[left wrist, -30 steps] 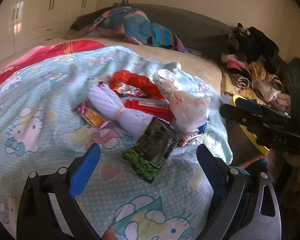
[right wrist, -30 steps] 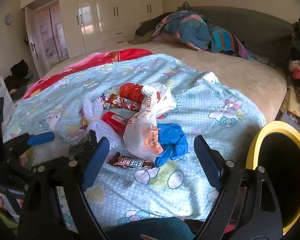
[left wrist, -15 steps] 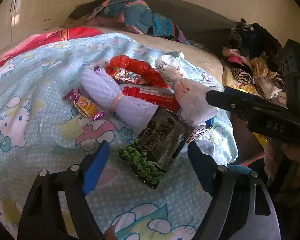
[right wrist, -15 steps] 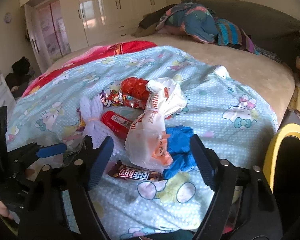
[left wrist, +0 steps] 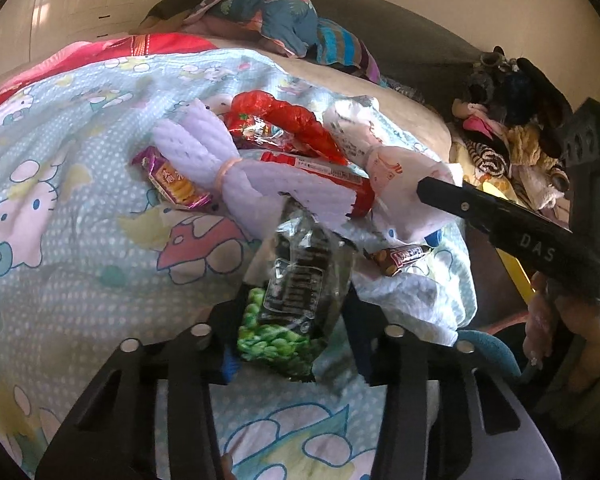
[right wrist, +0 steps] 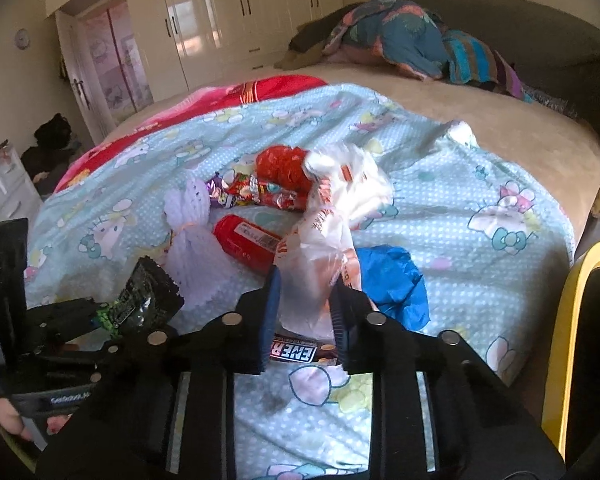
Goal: Collect trash
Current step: 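Grasp the green-pea snack bag with the left gripper while the right gripper grasps a white bag, then carry both held bags over the yellow-rimmed bin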
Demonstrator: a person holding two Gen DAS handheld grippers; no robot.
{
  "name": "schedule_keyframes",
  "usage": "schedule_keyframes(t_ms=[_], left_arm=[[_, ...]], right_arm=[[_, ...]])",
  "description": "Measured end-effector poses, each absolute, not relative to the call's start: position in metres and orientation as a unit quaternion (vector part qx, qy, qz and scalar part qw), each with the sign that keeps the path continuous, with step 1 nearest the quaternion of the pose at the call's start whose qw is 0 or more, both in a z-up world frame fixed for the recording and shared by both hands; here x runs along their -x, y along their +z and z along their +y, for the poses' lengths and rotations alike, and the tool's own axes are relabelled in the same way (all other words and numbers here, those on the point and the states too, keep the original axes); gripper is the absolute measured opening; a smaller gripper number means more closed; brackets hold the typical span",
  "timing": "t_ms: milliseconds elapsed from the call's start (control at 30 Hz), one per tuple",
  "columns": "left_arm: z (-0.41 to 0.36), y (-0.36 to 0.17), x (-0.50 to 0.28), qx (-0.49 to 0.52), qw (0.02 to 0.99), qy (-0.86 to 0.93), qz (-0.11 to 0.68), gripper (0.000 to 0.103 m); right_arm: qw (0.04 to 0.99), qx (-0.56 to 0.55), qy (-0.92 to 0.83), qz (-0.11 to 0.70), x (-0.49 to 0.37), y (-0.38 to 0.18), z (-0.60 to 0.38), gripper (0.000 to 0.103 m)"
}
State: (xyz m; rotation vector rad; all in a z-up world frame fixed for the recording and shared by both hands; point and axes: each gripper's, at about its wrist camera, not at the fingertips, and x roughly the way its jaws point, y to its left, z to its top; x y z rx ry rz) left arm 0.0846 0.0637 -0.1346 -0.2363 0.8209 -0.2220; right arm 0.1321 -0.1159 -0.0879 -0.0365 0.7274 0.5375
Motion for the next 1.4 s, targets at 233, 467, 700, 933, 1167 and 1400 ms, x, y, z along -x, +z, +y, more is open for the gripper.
schedule_keyframes(t_ms=[233,467,700,933,1167,1400], left_arm=[[0.068,-0.125,-0.078,0.128,0.905,-0.116,0.388,0.018],[0.078,-0.106,-0.073,0.144,0.911,-0.117,0.369,0.015],[0.077,-0.087,-0.069,0.142,0.917,-0.122,0.352,0.015],[0.063,-0.076,-0.066,0.134,0.919,-0.136,0.344,0.015],[0.047,-0.066,-0.069,0.122,0.920,-0.153,0.338,0.015],[0.029,-0.058,-0.068,0.111,0.921,-0.170,0.333,0.015]], right_arm=[[0.914,0.010,0.257,0.314,-0.113,-0.071,-0.127,0.013],[0.924,0.015,0.264,0.275,-0.097,-0.050,-0.134,0.012],[0.928,0.006,0.261,0.266,-0.089,-0.044,-0.142,0.012],[0.932,0.000,0.258,0.253,-0.079,-0.036,-0.150,0.012],[0.937,-0.008,0.246,0.247,-0.072,-0.031,-0.164,0.012],[0.944,-0.022,0.228,0.237,-0.068,-0.025,-0.185,0.012]])
